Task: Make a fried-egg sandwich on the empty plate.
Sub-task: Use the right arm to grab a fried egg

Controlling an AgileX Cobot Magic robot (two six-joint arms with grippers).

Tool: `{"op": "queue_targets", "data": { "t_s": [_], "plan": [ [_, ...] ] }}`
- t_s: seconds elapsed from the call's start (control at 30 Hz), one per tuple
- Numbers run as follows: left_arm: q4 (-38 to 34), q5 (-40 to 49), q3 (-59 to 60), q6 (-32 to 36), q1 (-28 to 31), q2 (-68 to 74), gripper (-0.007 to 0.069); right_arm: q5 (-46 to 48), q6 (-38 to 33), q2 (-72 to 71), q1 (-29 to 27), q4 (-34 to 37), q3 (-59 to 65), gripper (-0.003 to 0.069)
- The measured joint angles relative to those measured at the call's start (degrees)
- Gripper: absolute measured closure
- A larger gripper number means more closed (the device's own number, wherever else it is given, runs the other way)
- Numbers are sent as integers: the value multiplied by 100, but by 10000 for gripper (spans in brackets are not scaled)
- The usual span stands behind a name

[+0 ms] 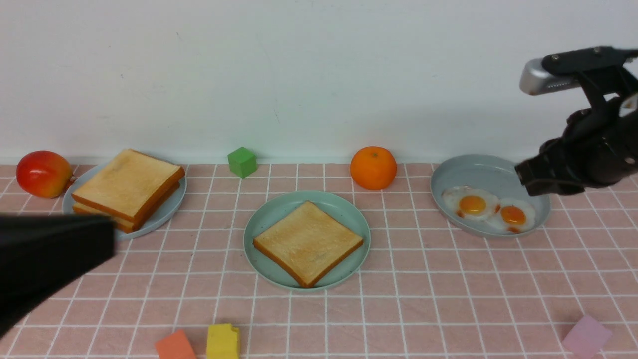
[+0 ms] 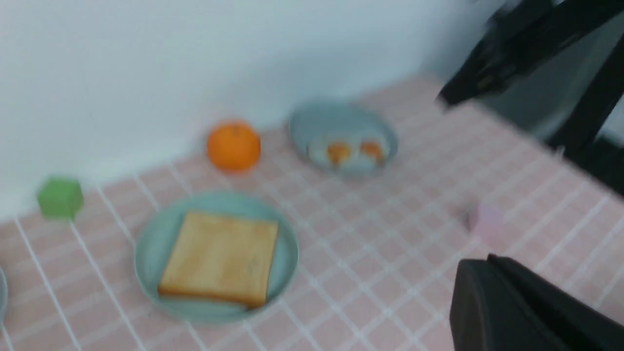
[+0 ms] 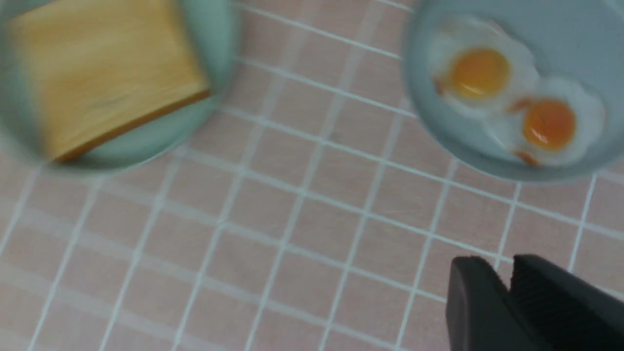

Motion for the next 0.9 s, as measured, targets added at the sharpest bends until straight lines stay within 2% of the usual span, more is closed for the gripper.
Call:
{"op": "queue_targets", "data": {
  "t_s": [0.13,0.43,0.9],
  "plan": [
    [41,-304,379,-5,0,-621,638,24,53,1040,-444,468,-534,483],
    [41,-475,459,-5,0,-688,638,-127,555,2670,-905,958,-1603,300],
    [17,-499,463,-5,0,-527,638,-341,555,3912,-913,1286,-2748,281]
  ]
}}
